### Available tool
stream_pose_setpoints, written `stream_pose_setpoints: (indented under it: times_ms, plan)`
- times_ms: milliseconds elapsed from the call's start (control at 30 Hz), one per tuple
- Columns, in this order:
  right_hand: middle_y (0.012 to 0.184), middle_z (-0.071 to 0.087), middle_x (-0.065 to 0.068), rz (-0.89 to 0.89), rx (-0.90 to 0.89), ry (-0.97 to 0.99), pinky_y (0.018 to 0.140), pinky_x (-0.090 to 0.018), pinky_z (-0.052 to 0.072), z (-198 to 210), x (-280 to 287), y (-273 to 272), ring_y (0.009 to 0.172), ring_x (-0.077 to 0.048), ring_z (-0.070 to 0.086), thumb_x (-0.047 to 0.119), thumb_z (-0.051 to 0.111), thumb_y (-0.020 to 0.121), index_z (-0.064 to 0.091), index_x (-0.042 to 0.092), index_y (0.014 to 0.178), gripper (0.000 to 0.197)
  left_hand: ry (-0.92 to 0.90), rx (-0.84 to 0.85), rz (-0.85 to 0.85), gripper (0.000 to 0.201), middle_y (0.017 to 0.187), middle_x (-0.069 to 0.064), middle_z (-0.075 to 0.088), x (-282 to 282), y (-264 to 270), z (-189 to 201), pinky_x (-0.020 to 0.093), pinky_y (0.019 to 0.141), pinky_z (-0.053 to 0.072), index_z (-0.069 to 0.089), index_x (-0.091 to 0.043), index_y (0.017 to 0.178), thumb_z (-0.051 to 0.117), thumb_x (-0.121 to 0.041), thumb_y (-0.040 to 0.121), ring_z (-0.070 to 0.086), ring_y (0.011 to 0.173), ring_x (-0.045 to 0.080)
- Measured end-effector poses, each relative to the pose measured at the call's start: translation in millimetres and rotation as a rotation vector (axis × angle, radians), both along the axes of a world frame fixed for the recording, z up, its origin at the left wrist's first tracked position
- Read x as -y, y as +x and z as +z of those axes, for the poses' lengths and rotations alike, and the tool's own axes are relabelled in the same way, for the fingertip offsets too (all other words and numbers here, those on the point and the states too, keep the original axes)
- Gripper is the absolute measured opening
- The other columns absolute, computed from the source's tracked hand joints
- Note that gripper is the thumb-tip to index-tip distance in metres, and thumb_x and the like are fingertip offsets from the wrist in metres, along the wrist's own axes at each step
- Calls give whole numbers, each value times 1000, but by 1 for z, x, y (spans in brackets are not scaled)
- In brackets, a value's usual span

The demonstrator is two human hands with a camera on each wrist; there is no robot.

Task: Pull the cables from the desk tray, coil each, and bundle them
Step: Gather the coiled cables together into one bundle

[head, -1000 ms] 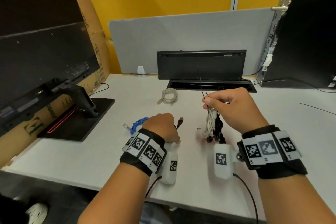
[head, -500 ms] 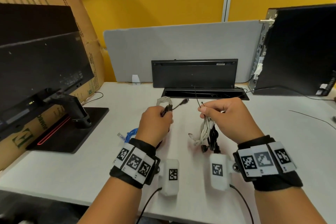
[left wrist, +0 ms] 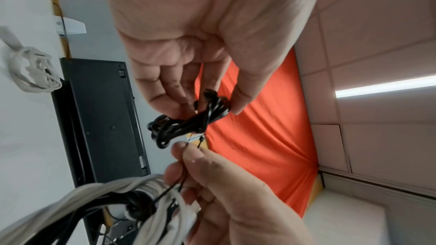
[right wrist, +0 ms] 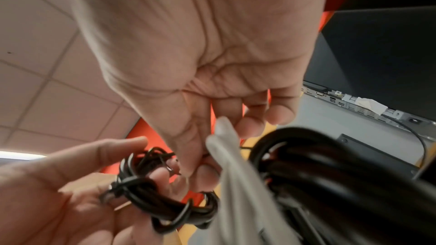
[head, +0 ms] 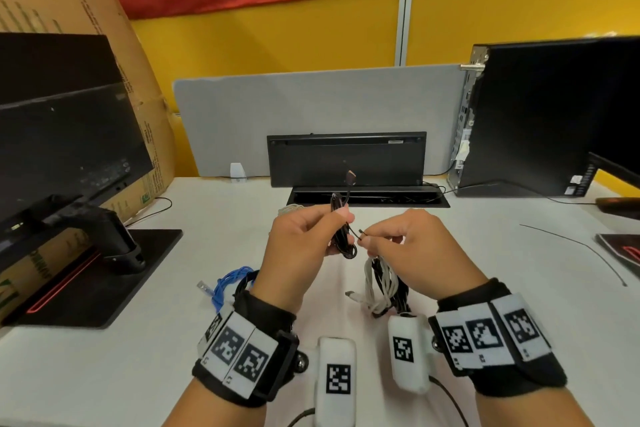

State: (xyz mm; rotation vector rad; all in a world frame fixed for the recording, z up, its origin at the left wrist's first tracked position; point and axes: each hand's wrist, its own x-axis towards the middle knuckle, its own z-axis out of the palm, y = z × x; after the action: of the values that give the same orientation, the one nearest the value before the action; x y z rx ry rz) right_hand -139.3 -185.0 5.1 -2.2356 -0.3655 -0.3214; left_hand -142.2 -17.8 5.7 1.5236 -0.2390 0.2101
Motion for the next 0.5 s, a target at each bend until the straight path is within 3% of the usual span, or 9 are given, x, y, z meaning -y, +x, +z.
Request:
stream_pose_setpoints:
  times_ms: [167, 267, 367, 500]
  plan:
    - [72, 70, 8, 4, -45, -100, 65, -20, 43, 4, -1, 0, 68, -4, 57, 25, 62, 89, 79, 27, 80, 20, 97, -7, -68, 25, 82, 12, 74, 7, -1, 2, 38, 72, 60, 78, -19, 84, 54, -26, 82, 70, 77, 30]
    - [70, 70, 7, 22, -39, -66, 69, -27, 49, 4, -2, -1, 67, -6, 58, 18, 61, 87, 79, 26, 79, 22, 183, -28, -99, 37, 70, 5, 72, 8, 1, 0, 30, 66, 58, 79, -20, 87, 44, -9, 79, 69, 67, 20]
    - [70, 72, 5, 41, -19, -21, 73, -36, 54, 4, -3, -2, 69, -12, 63, 16, 60, 87, 79, 22, 79, 22, 197, 26, -98, 47, 72, 1, 74, 10, 1, -3, 26, 61, 57, 79, -21, 86, 41, 8, 85, 69, 63, 15]
    - [68, 72, 5, 36, -2, 55, 72, -40, 58, 3, -1, -1, 68, -13, 67, 15, 59, 90, 80, 24, 83, 24, 144, 75, -54, 29, 81, 2, 76, 12, 4, -10, 25, 65, 58, 76, -10, 99, 55, 8, 89, 73, 74, 17]
